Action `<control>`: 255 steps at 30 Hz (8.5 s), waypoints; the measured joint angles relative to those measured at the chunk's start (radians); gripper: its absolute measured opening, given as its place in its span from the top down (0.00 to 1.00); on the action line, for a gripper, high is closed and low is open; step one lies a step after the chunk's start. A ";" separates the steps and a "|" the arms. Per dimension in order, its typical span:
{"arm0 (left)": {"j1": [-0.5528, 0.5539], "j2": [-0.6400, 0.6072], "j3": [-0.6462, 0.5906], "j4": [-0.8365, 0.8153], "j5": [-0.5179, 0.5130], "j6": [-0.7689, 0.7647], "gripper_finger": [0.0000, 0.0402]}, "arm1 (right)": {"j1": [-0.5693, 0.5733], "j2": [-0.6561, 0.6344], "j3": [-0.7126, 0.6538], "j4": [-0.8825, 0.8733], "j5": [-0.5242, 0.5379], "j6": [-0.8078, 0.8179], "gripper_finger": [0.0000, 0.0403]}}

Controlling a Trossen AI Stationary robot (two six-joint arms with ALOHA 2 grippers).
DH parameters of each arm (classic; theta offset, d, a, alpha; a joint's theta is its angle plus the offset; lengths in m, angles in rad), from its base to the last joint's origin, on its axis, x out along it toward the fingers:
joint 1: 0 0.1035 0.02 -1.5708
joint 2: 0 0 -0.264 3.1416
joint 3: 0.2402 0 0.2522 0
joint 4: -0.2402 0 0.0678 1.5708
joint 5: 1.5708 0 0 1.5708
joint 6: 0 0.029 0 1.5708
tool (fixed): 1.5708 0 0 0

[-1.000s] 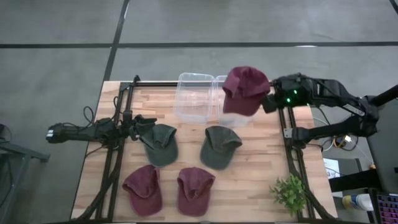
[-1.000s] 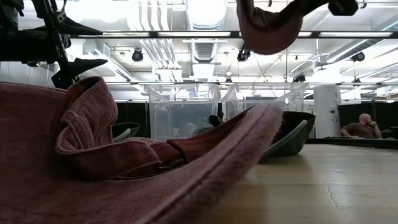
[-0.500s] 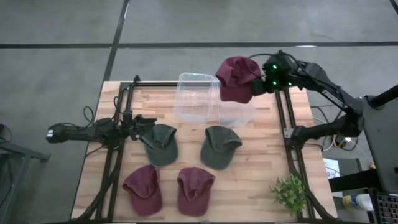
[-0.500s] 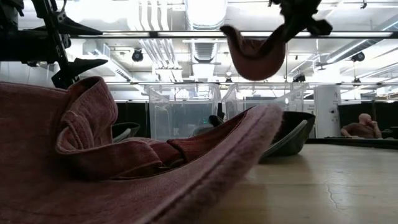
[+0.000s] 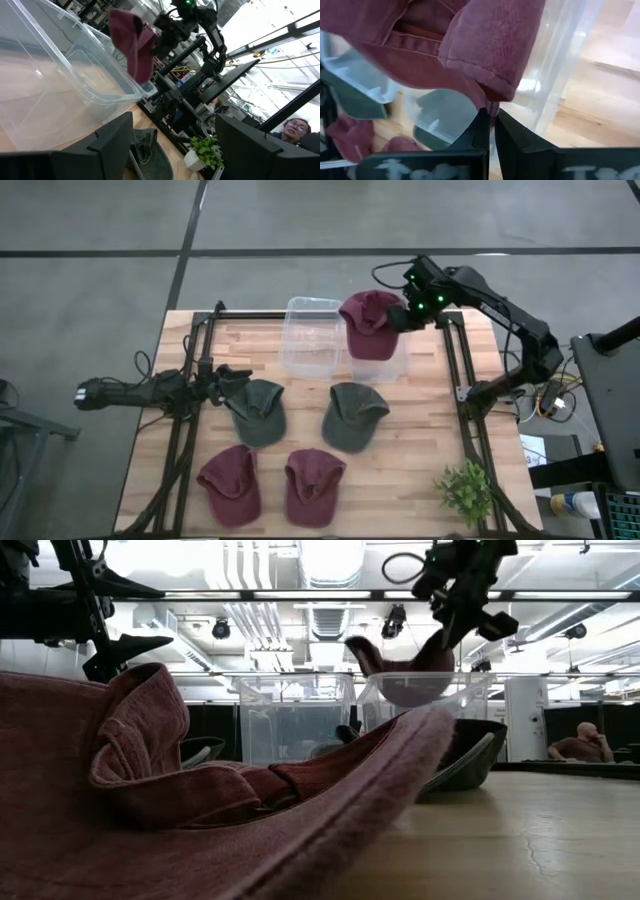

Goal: Pick & Place hat
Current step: Put the right red cap into the right transparent bin, then put the right black cap into the left transparent bin

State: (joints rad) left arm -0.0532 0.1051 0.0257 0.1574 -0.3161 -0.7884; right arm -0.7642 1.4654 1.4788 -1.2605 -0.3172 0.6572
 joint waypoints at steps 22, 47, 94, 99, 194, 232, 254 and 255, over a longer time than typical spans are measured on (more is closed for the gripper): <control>0.001 0.000 0.000 0.000 -0.001 -0.001 0.31 | -0.002 0.169 -0.002 -0.067 -0.024 -0.029 0.96; 0.000 0.000 0.000 -0.001 0.000 -0.001 0.31 | -0.015 0.154 0.061 -0.174 -0.079 -0.086 0.61; 0.001 0.000 0.000 0.043 0.000 -0.397 0.31 | 0.674 0.110 0.206 -0.033 -0.082 0.284 0.64; 0.000 0.000 0.000 0.053 0.000 -0.348 0.31 | 0.773 0.110 0.177 -0.028 -0.029 0.430 0.63; 0.000 0.000 0.000 0.157 0.015 -0.060 0.31 | 1.282 0.179 -0.611 1.003 0.872 1.398 0.97; 0.000 0.000 0.000 0.139 0.015 -0.076 0.31 | 1.209 0.160 0.036 0.398 1.049 0.868 0.97; 0.000 0.000 0.000 0.141 0.015 -0.079 0.31 | 0.833 0.159 0.309 0.418 1.098 0.413 0.97; 0.000 0.000 0.000 0.141 0.015 -0.079 0.31 | 0.817 0.159 0.315 0.430 1.098 0.394 0.97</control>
State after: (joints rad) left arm -0.0532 0.1051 0.0258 0.2985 -0.3012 -0.8673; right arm 0.0527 1.6241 1.7941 -0.8309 0.7806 1.0513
